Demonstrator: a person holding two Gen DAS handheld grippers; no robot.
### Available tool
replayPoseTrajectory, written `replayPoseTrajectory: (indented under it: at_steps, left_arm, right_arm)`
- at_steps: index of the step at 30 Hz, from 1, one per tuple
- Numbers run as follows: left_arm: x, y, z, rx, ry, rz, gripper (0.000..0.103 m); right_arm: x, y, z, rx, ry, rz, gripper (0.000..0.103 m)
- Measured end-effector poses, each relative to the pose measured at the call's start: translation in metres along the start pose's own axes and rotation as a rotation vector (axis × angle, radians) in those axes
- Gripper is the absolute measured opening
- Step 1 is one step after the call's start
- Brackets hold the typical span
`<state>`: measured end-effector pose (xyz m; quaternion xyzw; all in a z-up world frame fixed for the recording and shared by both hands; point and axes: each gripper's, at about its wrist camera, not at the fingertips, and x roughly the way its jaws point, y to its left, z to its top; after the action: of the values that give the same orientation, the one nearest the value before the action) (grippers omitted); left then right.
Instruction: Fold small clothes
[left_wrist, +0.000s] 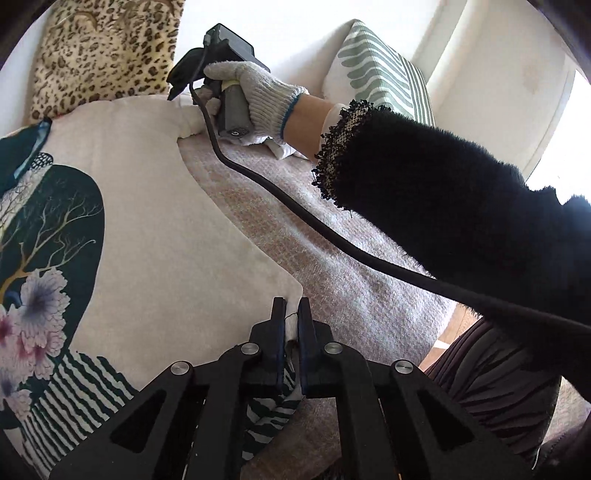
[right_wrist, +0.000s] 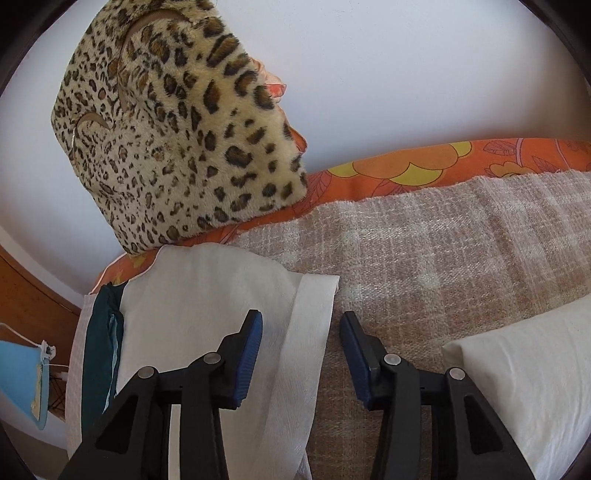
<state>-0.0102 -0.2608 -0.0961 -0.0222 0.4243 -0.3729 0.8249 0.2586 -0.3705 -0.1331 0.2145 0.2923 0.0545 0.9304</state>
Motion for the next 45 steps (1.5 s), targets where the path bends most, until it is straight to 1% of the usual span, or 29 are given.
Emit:
replayPoseTrajectory:
  at_steps: [1,2,3,4,6,12,20,24,27,30,34,42,45]
  left_arm:
    - [-0.002,0.001,0.000,-0.012,-0.009,-0.003,0.004]
    - [-0.004,0.002,0.000,-0.022,-0.015,-0.009,0.004]
    - [-0.006,0.004,0.000,-0.031,-0.019,-0.014,0.004]
    - [-0.008,0.004,-0.001,-0.040,-0.026,-0.017,0.003]
    - [-0.012,0.003,-0.003,-0.048,-0.040,-0.020,0.003]
    - [-0.017,0.013,-0.001,-0.081,-0.072,-0.036,0.003]
    - [-0.040,0.031,-0.008,-0.133,-0.142,-0.040,0.003]
    - [-0.051,0.041,-0.015,-0.162,-0.170,-0.048,0.003]
    - [-0.059,0.048,-0.019,-0.177,-0.189,-0.048,0.003]
    - [-0.067,0.055,-0.025,-0.194,-0.206,-0.041,0.003]
    - [-0.075,0.067,-0.032,-0.232,-0.219,-0.027,0.003]
    - [-0.092,0.092,-0.048,-0.304,-0.250,0.014,0.003]
    - [-0.094,0.103,-0.055,-0.330,-0.253,0.028,0.003]
  right_arm:
    - [0.002,0.003,0.000,-0.019,0.004,-0.008,0.026]
    - [0.003,0.005,0.000,-0.034,0.009,-0.008,0.020]
    - [0.004,0.007,0.001,-0.047,0.013,-0.008,0.010]
    - [0.003,0.009,0.001,-0.057,0.010,-0.019,0.005]
    - [0.000,0.013,0.004,-0.070,0.001,-0.027,0.001]
    - [-0.012,0.035,0.016,-0.121,-0.015,-0.069,0.000]
    - [-0.029,0.069,0.027,-0.175,-0.013,-0.166,0.000]
    - [-0.033,0.095,0.029,-0.213,-0.013,-0.222,0.000]
    - [-0.033,0.122,0.025,-0.275,-0.018,-0.269,0.000]
    - [-0.028,0.150,0.019,-0.333,-0.014,-0.302,0.000]
    - [-0.014,0.189,0.014,-0.402,-0.002,-0.322,0.000]
    - [0.032,0.260,-0.005,-0.530,0.043,-0.335,0.000]
    - [0.052,0.278,-0.018,-0.564,0.060,-0.340,0.000]
